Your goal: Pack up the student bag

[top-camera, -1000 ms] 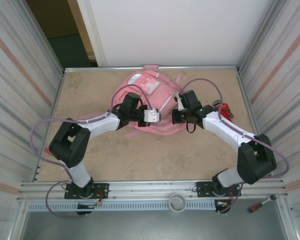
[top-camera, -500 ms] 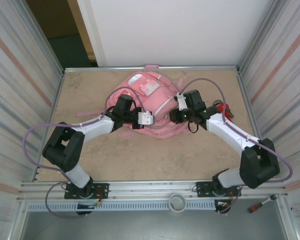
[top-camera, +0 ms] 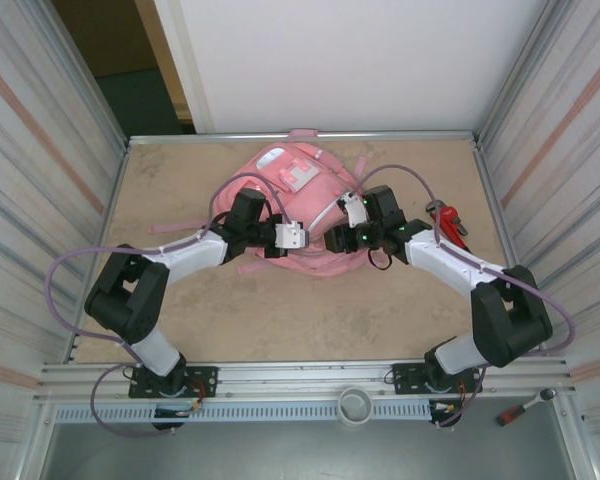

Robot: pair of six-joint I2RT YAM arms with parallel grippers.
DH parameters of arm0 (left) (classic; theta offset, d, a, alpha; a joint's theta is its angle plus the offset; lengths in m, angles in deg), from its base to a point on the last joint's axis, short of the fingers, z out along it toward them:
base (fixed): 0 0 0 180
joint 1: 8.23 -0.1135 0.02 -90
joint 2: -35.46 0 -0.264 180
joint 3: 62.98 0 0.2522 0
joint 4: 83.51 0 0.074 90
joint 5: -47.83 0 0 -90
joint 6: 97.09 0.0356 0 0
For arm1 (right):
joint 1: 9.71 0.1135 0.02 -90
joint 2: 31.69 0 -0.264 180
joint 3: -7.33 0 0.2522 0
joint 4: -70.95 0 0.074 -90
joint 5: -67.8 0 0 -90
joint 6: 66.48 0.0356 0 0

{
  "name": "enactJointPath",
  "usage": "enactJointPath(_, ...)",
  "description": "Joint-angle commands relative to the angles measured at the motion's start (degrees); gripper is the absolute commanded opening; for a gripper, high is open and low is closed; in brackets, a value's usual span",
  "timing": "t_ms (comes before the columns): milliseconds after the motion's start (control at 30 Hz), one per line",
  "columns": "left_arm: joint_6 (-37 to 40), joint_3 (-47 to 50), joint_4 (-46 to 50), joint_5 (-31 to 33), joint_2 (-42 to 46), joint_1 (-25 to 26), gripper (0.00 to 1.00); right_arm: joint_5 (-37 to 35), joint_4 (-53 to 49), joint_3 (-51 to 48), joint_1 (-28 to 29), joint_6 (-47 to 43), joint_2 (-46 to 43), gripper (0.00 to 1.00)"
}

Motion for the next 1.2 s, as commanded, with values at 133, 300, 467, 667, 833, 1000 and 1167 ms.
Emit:
enactJointPath(133, -2.2, 0.7, 1.2, -2.8, 1.6, -0.1, 0.0, -2.2, 3.6, -2.1, 0.6, 1.0, 2.8, 0.4)
enactJointPath(300, -2.7, 0.7, 0.5, -3.9, 1.6, -0.1, 0.0, -3.7, 9.6, -4.4, 2.7, 3.6, 4.9, 0.38)
enactJointPath(467, -3.2, 0.7, 0.3, -4.3, 1.4, -0.1, 0.0, -7.5, 13.8, -5.5, 4.8, 3.5, 5.5, 0.18)
enactJointPath(667, -2.7, 1.0, 1.0, -3.6, 2.1, -0.5, 0.0, -15.7, 12.0, -8.4, 4.0, 3.7, 0.3, 0.0)
enactJointPath(833, -1.2, 2.4, 2.5, -3.6, 4.2, -1.7, 0.0, -26.9, 2.0, -7.3, 0.5, 8.6, -2.1, 0.0)
enactJointPath(1000, -0.2, 3.8, 4.1, -2.8, 5.6, -1.8, 0.0, -34.5, -3.8, -4.0, -2.0, 9.4, 0.1, 0.0)
enactJointPath(1167, 0.6, 4.9, 6.3, -2.0, 8.0, -2.7, 0.0, -35.3, -5.3, -1.3, -5.8, 8.6, 1.0, 0.0)
